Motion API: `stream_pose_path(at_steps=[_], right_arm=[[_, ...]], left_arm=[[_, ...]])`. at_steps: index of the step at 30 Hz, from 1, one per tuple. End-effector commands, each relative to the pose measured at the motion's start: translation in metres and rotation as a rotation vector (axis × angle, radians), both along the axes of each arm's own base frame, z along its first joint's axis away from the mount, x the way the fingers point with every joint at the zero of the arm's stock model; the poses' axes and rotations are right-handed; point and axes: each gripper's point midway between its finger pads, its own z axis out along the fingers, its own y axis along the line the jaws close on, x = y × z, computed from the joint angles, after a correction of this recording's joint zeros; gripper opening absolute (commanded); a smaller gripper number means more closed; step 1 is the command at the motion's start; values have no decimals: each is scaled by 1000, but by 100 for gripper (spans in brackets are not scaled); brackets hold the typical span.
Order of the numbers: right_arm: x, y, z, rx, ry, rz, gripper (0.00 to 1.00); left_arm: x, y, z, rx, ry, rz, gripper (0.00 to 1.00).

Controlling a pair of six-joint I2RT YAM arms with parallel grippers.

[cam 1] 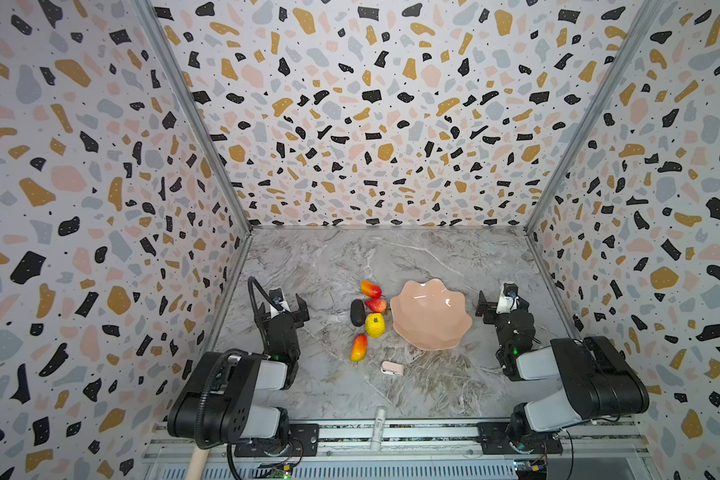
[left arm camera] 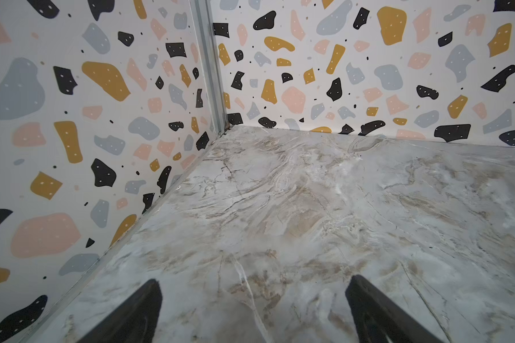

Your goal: Place and organize the fake fruits in the fruit bowl

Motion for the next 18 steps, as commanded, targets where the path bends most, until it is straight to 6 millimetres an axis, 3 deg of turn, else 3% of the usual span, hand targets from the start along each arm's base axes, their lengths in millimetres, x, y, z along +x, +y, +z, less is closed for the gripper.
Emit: stream_pose_path(at_steps=[1,18], right_arm=[[-1,-1,6,8,-23,-7,99],[0,-1,6,7,-23,-8,99]], left_arm=[[2,0,16,-10,-65,-3,100],[4,0,15,-10,-60,-3,99]])
